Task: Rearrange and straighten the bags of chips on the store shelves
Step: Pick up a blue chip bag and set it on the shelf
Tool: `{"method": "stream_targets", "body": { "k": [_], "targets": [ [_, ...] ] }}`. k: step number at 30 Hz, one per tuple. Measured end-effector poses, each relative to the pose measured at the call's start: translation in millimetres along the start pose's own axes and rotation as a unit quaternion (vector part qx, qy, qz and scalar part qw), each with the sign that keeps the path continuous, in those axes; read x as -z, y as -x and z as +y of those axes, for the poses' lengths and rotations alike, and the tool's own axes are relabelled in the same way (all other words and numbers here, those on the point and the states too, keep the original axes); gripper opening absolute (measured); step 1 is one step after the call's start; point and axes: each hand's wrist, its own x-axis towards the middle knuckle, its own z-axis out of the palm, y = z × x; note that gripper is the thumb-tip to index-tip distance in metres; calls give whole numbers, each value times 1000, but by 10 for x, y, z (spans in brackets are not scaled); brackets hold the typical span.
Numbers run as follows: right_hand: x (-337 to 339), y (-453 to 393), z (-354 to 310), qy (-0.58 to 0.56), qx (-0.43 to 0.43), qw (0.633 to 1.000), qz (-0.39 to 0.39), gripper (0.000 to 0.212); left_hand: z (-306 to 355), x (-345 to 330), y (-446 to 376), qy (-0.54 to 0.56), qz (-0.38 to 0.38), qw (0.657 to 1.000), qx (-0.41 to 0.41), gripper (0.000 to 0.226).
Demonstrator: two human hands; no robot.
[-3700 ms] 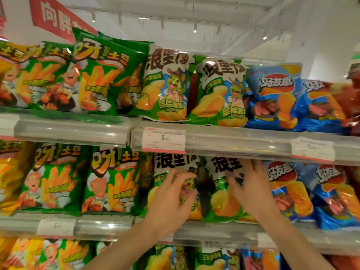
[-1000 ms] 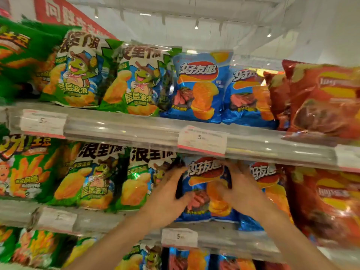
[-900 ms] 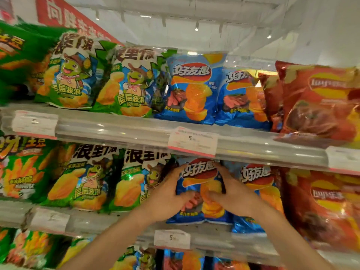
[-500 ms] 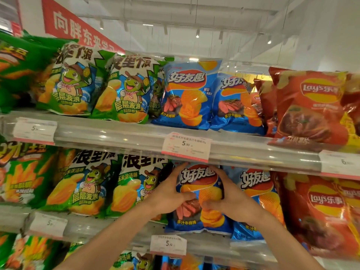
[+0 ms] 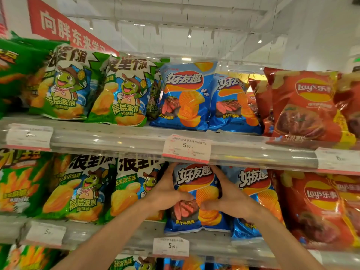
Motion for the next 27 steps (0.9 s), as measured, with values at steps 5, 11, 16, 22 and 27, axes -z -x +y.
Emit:
{"method": "stream_targets", "body": {
  "k": [5,11,16,22,27],
  "targets": [
    [-54,-10,-133,58,55,997,20,110,-6,19,28,22,11,1000,13,94],
    [33,67,-102,52,73,996,30,108,15,31,7,24,5,1000,13,95],
    [72,150,13,19,69,997,36,100,69,-48,0,-4,-9,1000,-13,106],
    [68,77,116,-20,61,994,90,99,178,-65,186,-60,34,989,-128,81],
    [-136,-3,4,138,43,982,123,103,-135,188,385,-402,165,862,-261,54]
  ]
}}
